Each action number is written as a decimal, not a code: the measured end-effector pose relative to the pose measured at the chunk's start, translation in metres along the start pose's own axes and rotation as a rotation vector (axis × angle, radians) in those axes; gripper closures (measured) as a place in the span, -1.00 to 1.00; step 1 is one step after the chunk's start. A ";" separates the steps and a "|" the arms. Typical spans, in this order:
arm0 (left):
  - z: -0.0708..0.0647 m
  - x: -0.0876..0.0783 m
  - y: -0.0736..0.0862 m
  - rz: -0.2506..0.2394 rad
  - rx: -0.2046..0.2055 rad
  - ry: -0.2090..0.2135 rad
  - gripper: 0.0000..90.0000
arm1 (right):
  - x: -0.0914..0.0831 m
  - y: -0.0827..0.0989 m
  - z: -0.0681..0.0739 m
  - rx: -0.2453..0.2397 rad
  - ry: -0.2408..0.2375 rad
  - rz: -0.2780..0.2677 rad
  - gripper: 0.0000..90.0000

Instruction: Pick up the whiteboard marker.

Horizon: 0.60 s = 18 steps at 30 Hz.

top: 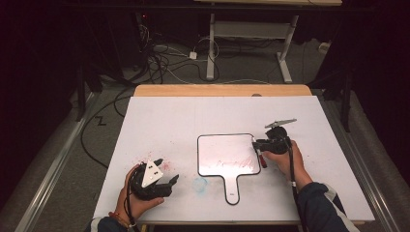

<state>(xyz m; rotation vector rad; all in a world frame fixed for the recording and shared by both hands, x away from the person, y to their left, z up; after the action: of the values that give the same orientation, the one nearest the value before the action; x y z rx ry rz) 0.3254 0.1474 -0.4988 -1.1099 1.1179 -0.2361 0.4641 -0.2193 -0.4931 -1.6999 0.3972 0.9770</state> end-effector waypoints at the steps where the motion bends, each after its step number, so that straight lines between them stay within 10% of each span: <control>1: 0.000 0.000 -0.001 -0.001 0.004 -0.008 -0.49 | -0.001 0.000 0.000 -0.005 0.000 -0.006 0.71; 14: -0.003 0.006 -0.005 0.005 0.003 0.018 -0.48 | -0.003 0.002 0.008 -0.085 -0.031 -0.018 0.80; 18: -0.004 0.010 -0.015 -0.019 -0.020 0.047 -0.48 | -0.021 -0.005 0.016 -0.099 -0.041 -0.095 0.80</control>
<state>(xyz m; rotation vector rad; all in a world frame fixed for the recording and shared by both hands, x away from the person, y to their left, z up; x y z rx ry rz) 0.3319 0.1315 -0.4930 -1.1382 1.1538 -0.2678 0.4481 -0.2072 -0.4746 -1.7681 0.2424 0.9735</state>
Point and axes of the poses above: each handheld gripper's, and its own axes: x roughly forward along the jaws, y roughly out of its underside, z roughly to its left, the point moved 5 cm from there along x, roughly forward along the jaws, and after that the axes turned 15 degrees about y, right-handed, at the moved point
